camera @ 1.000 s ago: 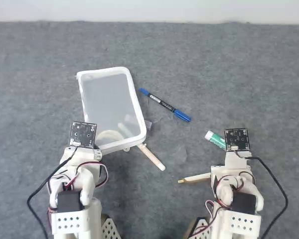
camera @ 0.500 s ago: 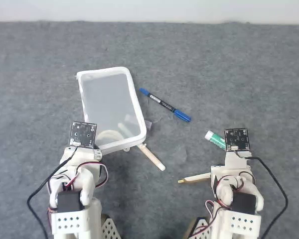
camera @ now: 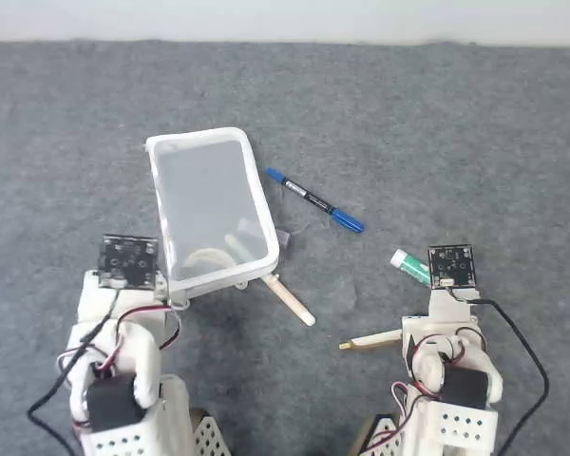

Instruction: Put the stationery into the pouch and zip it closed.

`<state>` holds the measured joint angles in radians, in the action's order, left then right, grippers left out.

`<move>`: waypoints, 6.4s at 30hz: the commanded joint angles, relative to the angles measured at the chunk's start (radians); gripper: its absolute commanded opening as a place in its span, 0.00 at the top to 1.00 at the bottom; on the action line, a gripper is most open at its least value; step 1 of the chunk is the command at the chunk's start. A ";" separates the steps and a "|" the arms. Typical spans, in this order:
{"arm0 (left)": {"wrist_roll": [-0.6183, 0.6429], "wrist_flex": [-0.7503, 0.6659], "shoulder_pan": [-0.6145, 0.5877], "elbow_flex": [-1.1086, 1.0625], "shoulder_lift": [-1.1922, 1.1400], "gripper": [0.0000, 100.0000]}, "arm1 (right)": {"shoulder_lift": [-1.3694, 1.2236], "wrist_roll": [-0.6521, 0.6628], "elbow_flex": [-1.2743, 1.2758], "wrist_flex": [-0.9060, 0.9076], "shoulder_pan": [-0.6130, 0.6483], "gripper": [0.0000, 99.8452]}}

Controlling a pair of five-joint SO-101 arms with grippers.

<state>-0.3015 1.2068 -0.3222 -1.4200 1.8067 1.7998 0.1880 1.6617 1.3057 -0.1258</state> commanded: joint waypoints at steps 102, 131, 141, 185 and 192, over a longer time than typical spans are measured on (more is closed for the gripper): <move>-0.138 -0.227 -0.005 0.464 -1.097 0.64 | 0.018 0.006 0.021 0.004 -0.008 0.99; 0.017 -0.661 -0.031 0.265 -1.105 0.72 | 0.018 0.009 0.021 0.004 -0.008 0.99; 0.127 -0.924 0.034 0.173 -1.108 0.72 | 0.018 0.009 0.021 0.004 -0.008 0.99; 0.164 0.006 -0.072 0.912 -1.258 0.67 | 0.018 0.012 0.008 0.005 -0.084 0.99; 0.308 -0.025 -0.077 0.693 -1.132 0.67 | 0.018 0.005 -0.020 0.004 -0.088 0.99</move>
<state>-0.0514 1.2114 -0.3943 -0.6882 0.5808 1.7998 0.1880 1.6617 1.3057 -0.2025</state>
